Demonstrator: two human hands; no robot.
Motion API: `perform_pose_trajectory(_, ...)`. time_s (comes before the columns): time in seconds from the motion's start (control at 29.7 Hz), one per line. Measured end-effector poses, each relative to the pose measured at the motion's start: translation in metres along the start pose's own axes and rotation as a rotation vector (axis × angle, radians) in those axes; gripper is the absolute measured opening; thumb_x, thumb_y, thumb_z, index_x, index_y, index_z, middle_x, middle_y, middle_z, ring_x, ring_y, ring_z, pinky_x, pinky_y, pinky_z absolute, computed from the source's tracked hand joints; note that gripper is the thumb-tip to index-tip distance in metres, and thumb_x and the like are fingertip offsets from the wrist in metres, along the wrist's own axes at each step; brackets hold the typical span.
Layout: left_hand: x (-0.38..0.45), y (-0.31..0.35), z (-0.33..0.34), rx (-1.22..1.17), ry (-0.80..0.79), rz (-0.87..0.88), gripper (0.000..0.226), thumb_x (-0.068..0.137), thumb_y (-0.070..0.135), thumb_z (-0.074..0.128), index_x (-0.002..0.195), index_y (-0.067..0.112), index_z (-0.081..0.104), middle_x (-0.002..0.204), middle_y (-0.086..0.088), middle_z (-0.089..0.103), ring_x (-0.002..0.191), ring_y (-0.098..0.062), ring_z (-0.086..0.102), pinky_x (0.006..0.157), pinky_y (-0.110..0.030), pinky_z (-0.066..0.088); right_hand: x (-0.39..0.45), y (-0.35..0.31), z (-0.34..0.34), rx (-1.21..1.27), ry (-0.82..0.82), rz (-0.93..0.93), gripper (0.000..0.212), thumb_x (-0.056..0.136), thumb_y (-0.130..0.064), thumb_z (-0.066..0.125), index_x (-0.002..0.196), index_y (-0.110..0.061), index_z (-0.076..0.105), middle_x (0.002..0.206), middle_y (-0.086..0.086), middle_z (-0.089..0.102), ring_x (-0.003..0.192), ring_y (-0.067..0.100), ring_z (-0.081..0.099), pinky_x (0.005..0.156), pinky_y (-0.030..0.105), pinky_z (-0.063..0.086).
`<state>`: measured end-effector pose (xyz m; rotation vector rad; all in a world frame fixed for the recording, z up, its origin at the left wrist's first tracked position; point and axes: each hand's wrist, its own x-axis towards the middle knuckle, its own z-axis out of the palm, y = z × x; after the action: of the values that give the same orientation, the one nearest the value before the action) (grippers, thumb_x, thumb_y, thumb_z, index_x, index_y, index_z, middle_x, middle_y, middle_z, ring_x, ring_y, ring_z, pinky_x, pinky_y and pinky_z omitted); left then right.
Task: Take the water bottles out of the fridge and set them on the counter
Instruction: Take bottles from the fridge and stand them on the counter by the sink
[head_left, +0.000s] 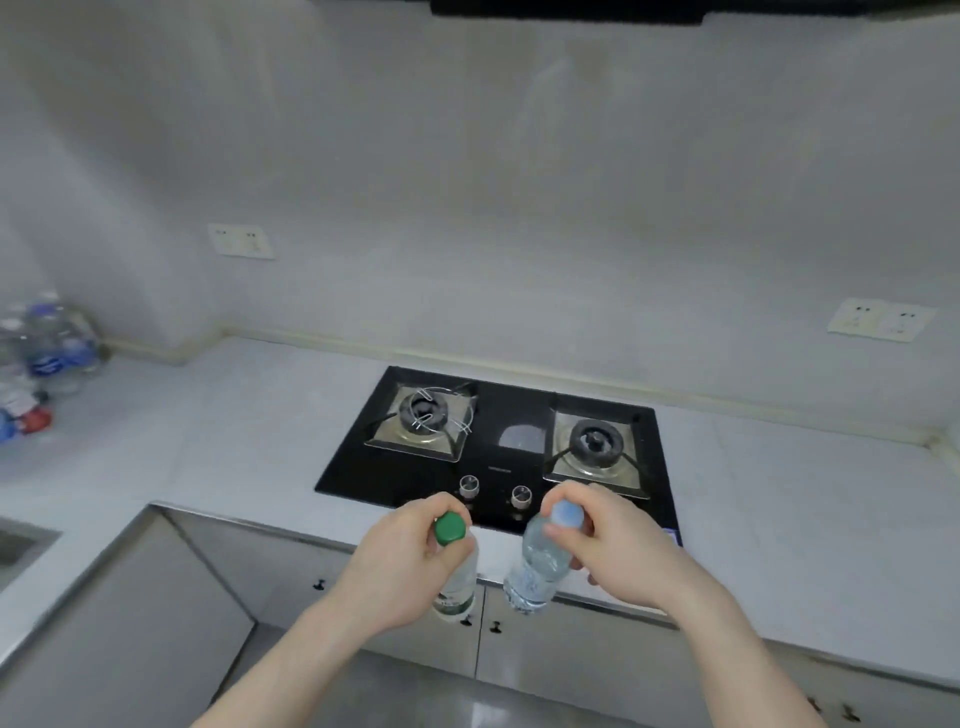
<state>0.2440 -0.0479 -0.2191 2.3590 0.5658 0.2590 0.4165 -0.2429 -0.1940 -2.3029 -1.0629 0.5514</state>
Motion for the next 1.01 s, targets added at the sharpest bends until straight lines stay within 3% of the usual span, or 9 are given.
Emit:
perform_pose_trajectory(0.27, -0.051, -0.084, -0.085, -0.039, 0.225, -0.192, 0.011, 0.091, 0.045, 0.068, 0.096, 0.039, 0.060, 0.069, 0.008, 0.055, 0.067, -0.008, 0.054, 0.062, -0.022, 0.043, 0.062, -0.114, 0.066, -0.050, -0.158, -0.204, 0.005, 0.100, -0.049, 0.059, 0.102, -0.052, 0.056, 0.108, -0.016, 0.061, 0.089, 0.010, 0.068, 0.078, 0.037, 0.063)
perform_pose_trajectory(0.57, -0.089, -0.156, -0.151, -0.092, 0.399, -0.373, 0.011, 0.091, 0.046, 0.067, 0.094, 0.038, 0.059, 0.060, 0.016, 0.049, 0.059, -0.008, 0.044, 0.061, -0.027, 0.040, 0.126, -0.207, 0.127, -0.074, -0.306, -0.394, 0.009, 0.100, -0.052, 0.056, 0.108, -0.050, 0.056, 0.107, -0.017, 0.061, 0.092, 0.008, 0.066, 0.083, 0.038, 0.061)
perform_pose_trajectory(0.88, -0.064, -0.237, -0.216, -0.092, 0.499, -0.483, 0.010, 0.089, 0.043, 0.068, 0.094, 0.038, 0.062, 0.064, 0.013, 0.055, 0.060, -0.009, 0.049, 0.069, -0.038, 0.052, 0.228, -0.286, 0.185, -0.052, -0.416, -0.481, 0.007, 0.099, -0.049, 0.059, 0.106, -0.047, 0.058, 0.108, -0.018, 0.060, 0.088, 0.007, 0.067, 0.078, 0.031, 0.061)
perform_pose_trajectory(1.01, -0.034, -0.274, -0.251, -0.040, 0.522, -0.539, 0.012, 0.088, 0.048, 0.068, 0.096, 0.043, 0.060, 0.071, 0.009, 0.061, 0.066, -0.010, 0.059, 0.068, -0.035, 0.054, 0.280, -0.321, 0.205, -0.049, -0.429, -0.507, 0.007, 0.099, -0.049, 0.060, 0.105, -0.047, 0.058, 0.109, -0.018, 0.059, 0.089, 0.006, 0.066, 0.077, 0.028, 0.059)
